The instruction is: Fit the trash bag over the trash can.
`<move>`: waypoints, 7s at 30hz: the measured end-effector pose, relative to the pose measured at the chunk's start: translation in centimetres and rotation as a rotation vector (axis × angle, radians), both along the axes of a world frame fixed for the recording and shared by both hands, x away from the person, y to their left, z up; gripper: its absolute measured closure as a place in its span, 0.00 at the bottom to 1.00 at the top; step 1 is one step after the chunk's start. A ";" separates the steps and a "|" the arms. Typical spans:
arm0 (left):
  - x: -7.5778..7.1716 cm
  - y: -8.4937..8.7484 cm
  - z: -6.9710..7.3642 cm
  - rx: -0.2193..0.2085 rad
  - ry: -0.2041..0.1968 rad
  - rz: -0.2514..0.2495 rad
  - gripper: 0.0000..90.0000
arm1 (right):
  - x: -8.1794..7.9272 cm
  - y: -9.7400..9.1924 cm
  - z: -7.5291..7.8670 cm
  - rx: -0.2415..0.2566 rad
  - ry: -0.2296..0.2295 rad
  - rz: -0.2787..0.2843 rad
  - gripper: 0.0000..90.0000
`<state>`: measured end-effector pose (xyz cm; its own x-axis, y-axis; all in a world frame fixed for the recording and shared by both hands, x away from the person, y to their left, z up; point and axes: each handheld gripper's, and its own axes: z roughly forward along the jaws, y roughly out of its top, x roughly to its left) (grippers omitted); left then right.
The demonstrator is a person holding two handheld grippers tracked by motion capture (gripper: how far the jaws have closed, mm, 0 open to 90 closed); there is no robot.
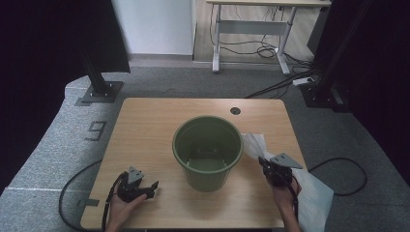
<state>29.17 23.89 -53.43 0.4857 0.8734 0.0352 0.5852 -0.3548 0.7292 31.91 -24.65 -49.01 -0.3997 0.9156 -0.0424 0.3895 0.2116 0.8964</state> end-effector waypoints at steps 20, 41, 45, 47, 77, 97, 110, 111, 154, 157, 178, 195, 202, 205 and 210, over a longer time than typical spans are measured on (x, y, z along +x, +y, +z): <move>0.1 0.1 -0.2 -0.011 0.007 -0.005 0.21 | -0.7 0.6 13.4 0.102 -0.239 0.009 0.98; -0.1 0.1 0.0 -0.037 0.000 -0.005 0.21 | -3.4 5.8 14.4 0.144 -0.248 0.233 0.98; 0.0 0.1 0.0 -0.034 0.002 -0.004 0.21 | -3.7 6.5 13.4 0.160 -0.210 0.283 0.98; 0.0 0.1 -0.1 -0.032 0.004 -0.004 0.21 | -3.7 6.7 13.2 0.169 -0.204 0.292 0.98; 0.1 -0.3 -0.3 -0.047 0.032 -0.030 0.22 | -5.4 9.5 9.7 0.177 -0.188 0.438 0.51; 0.2 -0.6 -0.4 -0.024 0.042 -0.028 0.22 | -9.0 4.1 7.5 0.201 -0.195 0.288 0.37; 0.1 -0.6 -0.2 -0.039 0.038 -0.029 0.22 | -10.0 1.6 1.7 0.161 -0.069 0.202 0.34; 0.1 -0.7 -0.1 -0.037 0.035 -0.028 0.22 | -10.2 1.5 1.0 0.154 -0.054 0.197 0.34; -0.8 -0.1 2.3 -0.193 -0.041 0.000 0.24 | -6.8 6.7 10.3 0.118 -0.234 0.228 0.97; -1.0 0.0 2.8 -0.223 -0.052 0.000 0.26 | -6.5 7.5 10.0 0.105 -0.213 0.249 0.92; -0.8 0.5 2.2 -0.255 -0.029 0.014 0.26 | -10.9 7.1 4.5 0.149 -0.120 0.082 0.32; -0.6 0.5 1.7 -0.246 -0.017 0.013 0.26 | -9.1 7.8 1.5 0.131 -0.056 0.022 0.66; -0.7 0.4 1.9 -0.247 -0.022 0.004 0.27 | -9.0 6.3 2.1 0.119 -0.088 0.023 0.98; -0.8 0.2 2.2 -0.251 -0.026 -0.009 0.27 | -9.0 5.7 3.0 0.103 -0.112 0.029 0.98; -1.2 0.1 3.4 -0.279 -0.023 -0.052 0.32 | -8.9 4.1 5.0 0.108 -0.164 0.036 0.98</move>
<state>27.96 24.02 -50.07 0.5320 0.8248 -0.1916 0.5538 -0.1678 0.8155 23.06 -20.53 -43.97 -0.4277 0.9038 -0.0117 0.2302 0.1214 0.9655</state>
